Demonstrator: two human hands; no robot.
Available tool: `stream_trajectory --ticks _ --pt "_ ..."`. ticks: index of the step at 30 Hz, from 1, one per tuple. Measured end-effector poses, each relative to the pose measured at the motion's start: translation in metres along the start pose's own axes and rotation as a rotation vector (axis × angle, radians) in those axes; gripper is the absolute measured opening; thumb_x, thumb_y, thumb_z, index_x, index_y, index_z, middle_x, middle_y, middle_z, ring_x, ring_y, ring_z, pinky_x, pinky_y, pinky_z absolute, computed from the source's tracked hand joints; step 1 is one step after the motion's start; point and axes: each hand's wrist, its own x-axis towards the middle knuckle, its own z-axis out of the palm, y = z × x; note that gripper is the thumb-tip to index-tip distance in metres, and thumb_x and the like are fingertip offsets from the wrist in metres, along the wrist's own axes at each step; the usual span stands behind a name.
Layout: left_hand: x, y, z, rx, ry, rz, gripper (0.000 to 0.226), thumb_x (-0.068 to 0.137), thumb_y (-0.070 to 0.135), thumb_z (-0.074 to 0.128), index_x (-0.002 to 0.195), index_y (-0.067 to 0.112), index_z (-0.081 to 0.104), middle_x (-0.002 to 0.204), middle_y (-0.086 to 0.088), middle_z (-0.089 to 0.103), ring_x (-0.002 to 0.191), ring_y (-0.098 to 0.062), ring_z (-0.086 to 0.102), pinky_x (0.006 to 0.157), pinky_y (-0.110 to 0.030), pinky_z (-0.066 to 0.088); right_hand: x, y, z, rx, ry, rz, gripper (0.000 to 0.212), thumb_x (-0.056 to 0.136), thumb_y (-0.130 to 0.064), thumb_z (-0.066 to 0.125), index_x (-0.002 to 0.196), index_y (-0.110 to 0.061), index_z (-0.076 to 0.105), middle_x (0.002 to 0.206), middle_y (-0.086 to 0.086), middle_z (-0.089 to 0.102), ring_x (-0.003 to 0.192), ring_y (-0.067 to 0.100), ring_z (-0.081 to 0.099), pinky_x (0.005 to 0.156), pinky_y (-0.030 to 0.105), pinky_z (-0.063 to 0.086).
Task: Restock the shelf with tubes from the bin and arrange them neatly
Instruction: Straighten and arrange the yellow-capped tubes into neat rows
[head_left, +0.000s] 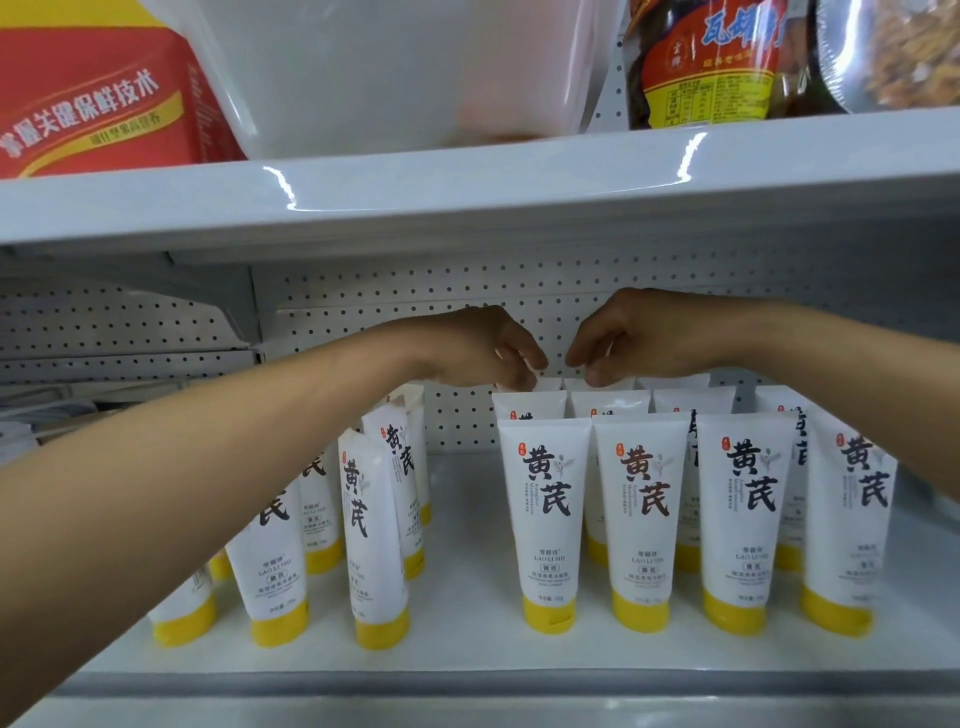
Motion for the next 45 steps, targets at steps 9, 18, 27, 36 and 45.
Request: stream_trajectory --ticks 9,18,27,36,45 --pt "-0.074 0.0 -0.021 0.001 0.244 0.113 0.026 0.086 0.053 0.058 0.109 0.043 0.066 0.108 0.029 0.064 0.098 0.015 0.056 0.084 -0.011 0.04 -0.034 -0.032 0.004 0.024 0.207 -0.129 0.02 0.089 -0.039 0.062 0.103 -0.03 0.071 0.092 -0.025 0.067 0.087 -0.012 0.061 0.066 0.003 0.042" --pt "-0.143 -0.021 -0.04 0.034 0.027 -0.007 0.051 0.06 0.078 0.065 0.102 0.05 0.068 0.106 0.034 0.065 0.1 0.019 0.056 0.088 -0.019 0.037 -0.052 -0.073 0.015 0.038 0.032 -0.146 0.061 0.069 -0.074 0.052 0.093 -0.022 0.075 0.091 0.0 0.074 0.087 0.024 0.069 0.083 0.05 0.055" --pt "-0.14 -0.031 -0.014 0.169 0.005 0.008 0.011 0.079 0.038 0.076 0.087 0.032 0.075 0.083 0.027 0.069 0.079 0.012 0.061 0.067 -0.013 0.04 -0.046 -0.076 0.037 -0.08 -0.039 -0.054 0.014 0.082 -0.038 0.072 0.079 -0.025 0.067 0.071 -0.014 0.068 0.057 0.001 0.06 0.051 0.022 0.044" --pt "-0.12 -0.011 0.003 0.122 0.078 0.042 0.008 0.08 0.032 0.076 0.076 0.026 0.072 0.068 0.014 0.071 0.056 -0.003 0.065 0.056 -0.015 0.049 -0.043 -0.073 0.038 -0.082 -0.019 -0.072 0.015 0.082 -0.036 0.072 0.073 -0.026 0.065 0.072 -0.014 0.068 0.059 0.0 0.059 0.053 0.021 0.042" --pt "-0.108 -0.006 0.006 0.095 0.085 0.036 0.008 0.08 0.032 0.076 0.077 0.028 0.07 0.066 0.016 0.07 0.054 0.0 0.065 0.055 -0.013 0.046 -0.042 -0.071 0.038 -0.08 -0.022 -0.091 0.017 0.081 -0.036 0.073 0.073 -0.025 0.064 0.072 -0.012 0.067 0.063 0.005 0.06 0.057 0.027 0.047"
